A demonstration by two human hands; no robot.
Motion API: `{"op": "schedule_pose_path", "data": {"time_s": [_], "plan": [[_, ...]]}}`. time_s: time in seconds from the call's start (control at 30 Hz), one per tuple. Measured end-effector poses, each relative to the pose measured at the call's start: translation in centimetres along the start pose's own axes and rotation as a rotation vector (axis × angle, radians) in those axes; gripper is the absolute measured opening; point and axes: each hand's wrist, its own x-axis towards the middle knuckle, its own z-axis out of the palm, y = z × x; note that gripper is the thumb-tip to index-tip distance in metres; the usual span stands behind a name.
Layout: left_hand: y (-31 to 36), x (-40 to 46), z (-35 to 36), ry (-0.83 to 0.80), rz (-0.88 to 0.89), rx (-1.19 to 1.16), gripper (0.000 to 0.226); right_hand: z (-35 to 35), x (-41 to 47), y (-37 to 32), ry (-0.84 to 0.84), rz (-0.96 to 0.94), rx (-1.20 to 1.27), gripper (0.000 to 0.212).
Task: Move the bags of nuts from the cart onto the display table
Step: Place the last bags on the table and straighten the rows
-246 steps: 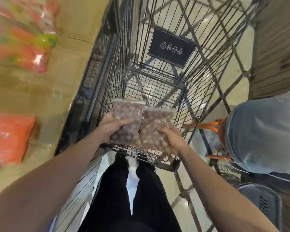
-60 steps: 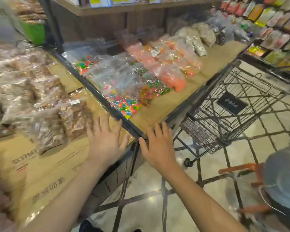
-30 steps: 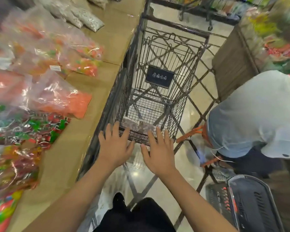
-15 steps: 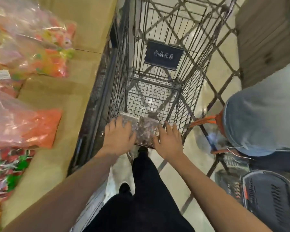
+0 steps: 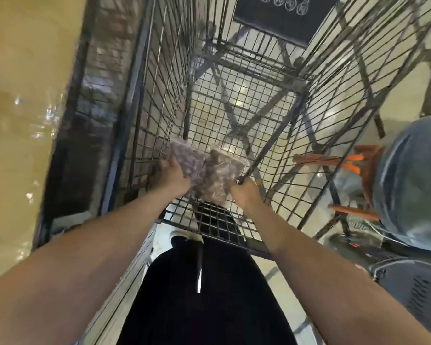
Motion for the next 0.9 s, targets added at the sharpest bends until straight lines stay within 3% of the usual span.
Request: {"op": "schedule_pose_path", "data": {"time_s": [0.13,0.23,0.3,0.47,0.57,0.63,0.8,0.9], "plan": [[0.7,2.8,1.2,0.054,-0.161,-0.078,0.099,1.3,2.2,-1.1,-0.043,0.231,0.403,0.054],[2.1,4.4,1.5,0.034,-0.247,-0.163,0.075,2.5,4.2,-1.1,-0.038,0.311,0.511,0.062],[2.1,5.6,2.4,-0.003,-0.245,-0.194,0.055,3.5,6.1,-0.2,-0.025,0.297,0.477,0.065],[0.6,6.5,3.3,0.097,-0.234,-0.138,0.104,3.5,6.6,-0.2,-0.055,0.262,0.472,0.034],[0.3,6.1,3.0,0.039,-0.172,-0.159,0.101,3.3,6.1,-0.1,-0.054,0.189,0.479,0.023],[0.0,5.9,2.7,-0.011,-0.116,-0.226,0.084,3.2,5.7,0.3,-0.047,0.133,0.451,0.024],[0.2,5.3,1.4,-0.028,-0.068,-0.461,0.093,1.4,3.8,0.9,-0.008,0.009,0.396,0.030],[0.6,3.4,0.4,-0.069,-0.106,-0.646,0.077,-0.2,1.8,0.8,0.027,-0.059,0.442,0.048]]}}
